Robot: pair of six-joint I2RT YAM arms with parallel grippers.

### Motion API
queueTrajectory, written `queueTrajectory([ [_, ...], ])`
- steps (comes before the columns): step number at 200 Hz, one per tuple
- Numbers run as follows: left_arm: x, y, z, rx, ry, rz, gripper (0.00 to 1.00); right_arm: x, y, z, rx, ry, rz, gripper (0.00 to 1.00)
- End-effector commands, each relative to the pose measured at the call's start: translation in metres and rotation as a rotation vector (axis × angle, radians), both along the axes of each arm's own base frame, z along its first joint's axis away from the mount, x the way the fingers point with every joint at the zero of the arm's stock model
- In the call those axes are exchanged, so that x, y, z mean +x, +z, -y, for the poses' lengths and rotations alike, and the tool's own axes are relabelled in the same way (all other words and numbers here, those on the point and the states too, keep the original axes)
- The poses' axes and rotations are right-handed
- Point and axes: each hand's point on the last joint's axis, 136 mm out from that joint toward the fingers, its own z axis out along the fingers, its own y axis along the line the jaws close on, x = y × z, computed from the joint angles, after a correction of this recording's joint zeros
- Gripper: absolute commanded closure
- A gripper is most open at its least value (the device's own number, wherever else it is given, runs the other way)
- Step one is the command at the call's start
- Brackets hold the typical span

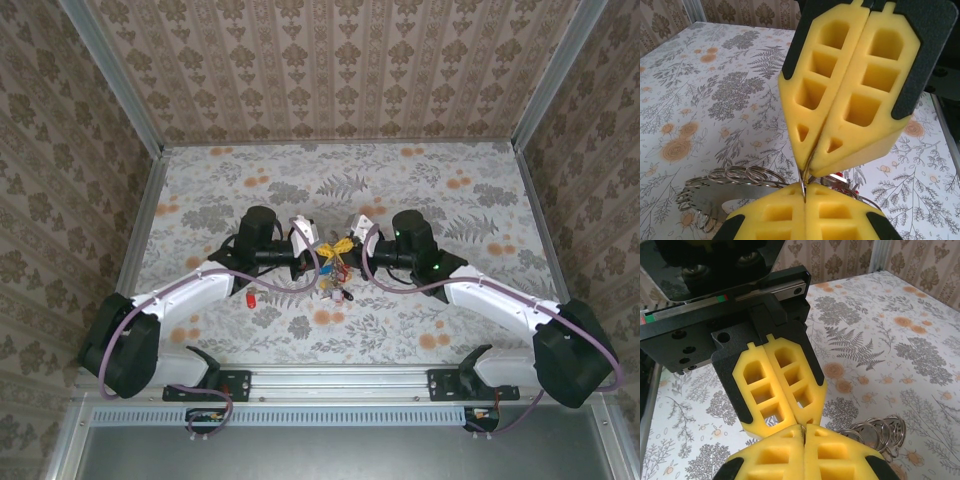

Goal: Put the keys on the keyring

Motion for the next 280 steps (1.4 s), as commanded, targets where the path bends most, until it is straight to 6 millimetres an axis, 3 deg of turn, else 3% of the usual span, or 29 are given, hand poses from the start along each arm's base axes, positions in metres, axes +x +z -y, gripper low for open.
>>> queueTrajectory([
  [1,-0.008,0.022,0.006,-0.055,-0.063,0.043,1.0,0.018,0.009,0.012,-0.016,-0.135,0.005,1.0],
  [94,-0.004,0.019,0.006,-0.047,-0.047,0.052,1.0,0.024,-0.007,0.029,-0.055,-0.256,-0.095,1.0],
  [203,0.001,-0.006,0.011,-0.03,-0.031,0.006,1.0,0.022,-0.005,0.017,0.013,-0.206,-0.107,1.0],
  [280,0.011,-0.02,0.011,-0.089,0.036,0.009,1.0,0.034,-0.041,0.029,-0.002,-0.31,-0.201,1.0],
])
